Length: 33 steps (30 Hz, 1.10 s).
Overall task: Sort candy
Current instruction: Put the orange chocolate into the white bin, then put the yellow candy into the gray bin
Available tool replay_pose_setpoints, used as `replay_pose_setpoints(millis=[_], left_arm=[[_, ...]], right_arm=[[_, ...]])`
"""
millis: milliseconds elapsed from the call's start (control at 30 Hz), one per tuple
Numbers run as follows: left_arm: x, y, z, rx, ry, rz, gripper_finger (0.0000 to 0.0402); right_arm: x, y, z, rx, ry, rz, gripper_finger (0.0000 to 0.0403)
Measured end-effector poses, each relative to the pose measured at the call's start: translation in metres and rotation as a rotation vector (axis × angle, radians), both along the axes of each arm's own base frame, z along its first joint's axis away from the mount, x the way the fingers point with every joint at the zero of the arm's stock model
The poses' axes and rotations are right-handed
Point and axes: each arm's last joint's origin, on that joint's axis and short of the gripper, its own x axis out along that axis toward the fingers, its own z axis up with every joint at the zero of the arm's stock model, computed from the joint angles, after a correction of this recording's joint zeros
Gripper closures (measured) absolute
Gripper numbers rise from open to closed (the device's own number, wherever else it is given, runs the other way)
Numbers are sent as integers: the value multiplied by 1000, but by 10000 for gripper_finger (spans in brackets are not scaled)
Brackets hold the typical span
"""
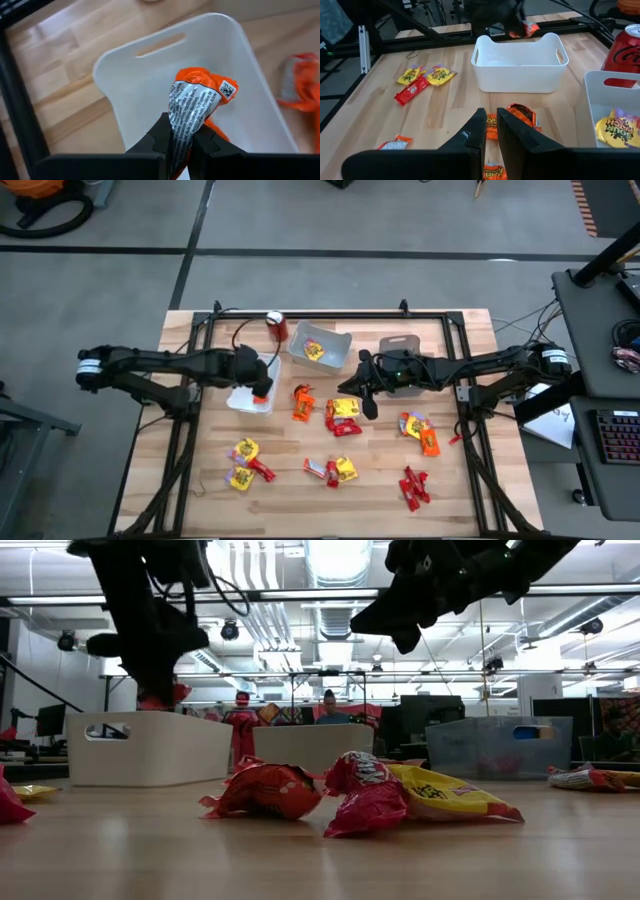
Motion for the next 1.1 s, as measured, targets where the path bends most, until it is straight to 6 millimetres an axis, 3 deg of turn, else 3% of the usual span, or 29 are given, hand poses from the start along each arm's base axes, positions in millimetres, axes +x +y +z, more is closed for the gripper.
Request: replay_pose_setpoints(millis=[333,667,900,1100], left_arm=[[6,13,-15,9,96,54,384],[11,14,-23,21,152,33,323],[12,13,-19,32,164,-30,291],[22,5,1,82,112,-203,287]], right_arm=[[-1,0,-3,21,37,-8,367],[-2,0,-5,52,55,-23,367],[-2,1,-5,103,58,-39,367],[-1,11,-5,175,67,-30,367]])
